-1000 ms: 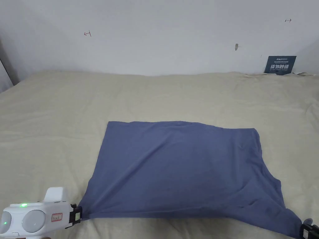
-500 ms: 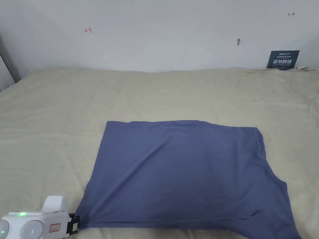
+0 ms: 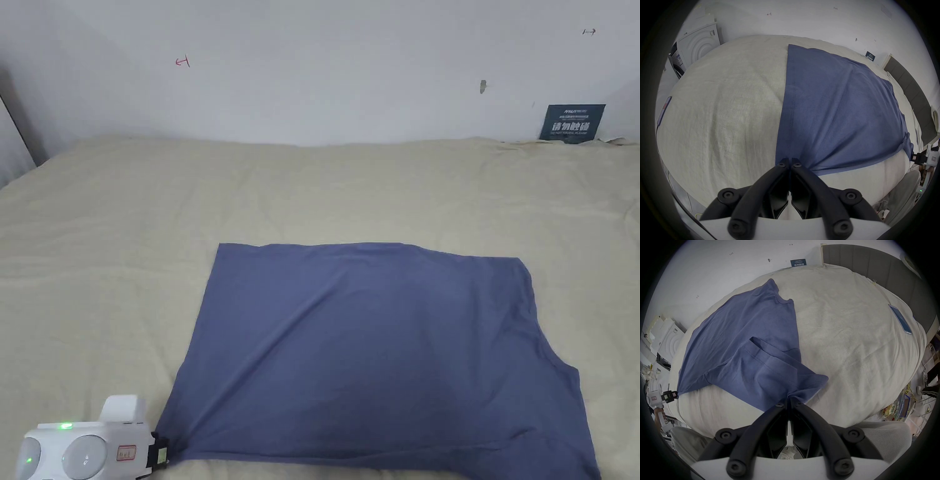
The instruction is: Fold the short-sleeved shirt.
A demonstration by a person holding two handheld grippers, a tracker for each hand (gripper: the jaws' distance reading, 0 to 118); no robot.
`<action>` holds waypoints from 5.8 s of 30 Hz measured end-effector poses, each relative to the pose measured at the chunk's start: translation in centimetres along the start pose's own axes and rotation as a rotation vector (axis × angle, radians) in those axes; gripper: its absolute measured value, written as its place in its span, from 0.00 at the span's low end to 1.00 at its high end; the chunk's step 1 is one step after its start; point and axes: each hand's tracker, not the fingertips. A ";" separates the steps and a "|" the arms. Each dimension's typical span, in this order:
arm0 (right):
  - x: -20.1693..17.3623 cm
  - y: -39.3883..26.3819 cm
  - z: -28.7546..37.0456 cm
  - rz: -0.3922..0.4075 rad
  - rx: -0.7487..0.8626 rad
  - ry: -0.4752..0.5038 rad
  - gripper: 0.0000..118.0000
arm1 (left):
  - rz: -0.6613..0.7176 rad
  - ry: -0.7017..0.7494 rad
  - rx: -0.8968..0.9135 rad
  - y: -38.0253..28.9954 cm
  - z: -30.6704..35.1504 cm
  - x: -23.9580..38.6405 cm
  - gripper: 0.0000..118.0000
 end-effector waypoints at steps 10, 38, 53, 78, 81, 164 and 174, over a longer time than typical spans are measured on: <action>-1.2 1.4 2.5 0.044 0.088 0.013 0.59 | 0.026 0.037 0.031 0.5 1.9 0.8 0.97; -11.4 8.9 14.0 0.290 0.847 -0.031 0.57 | -0.060 0.073 0.788 6.2 13.9 7.3 0.75; -11.8 7.8 13.2 0.302 0.941 -0.059 0.00 | -0.080 0.022 0.809 4.1 12.7 8.8 0.00; -13.3 7.4 12.3 0.311 0.885 -0.039 0.00 | 0.023 -0.037 0.139 3.4 5.7 4.9 0.00; -13.1 7.6 11.7 0.313 0.870 -0.034 0.00 | 0.053 -0.042 0.082 2.4 4.3 3.9 0.06; -4.4 6.3 1.4 0.157 0.160 0.024 0.06 | 0.066 -0.067 0.129 2.4 6.0 4.5 0.03; -6.6 10.5 4.6 0.193 0.301 0.019 0.06 | 0.114 -0.078 0.220 6.8 6.7 3.7 0.03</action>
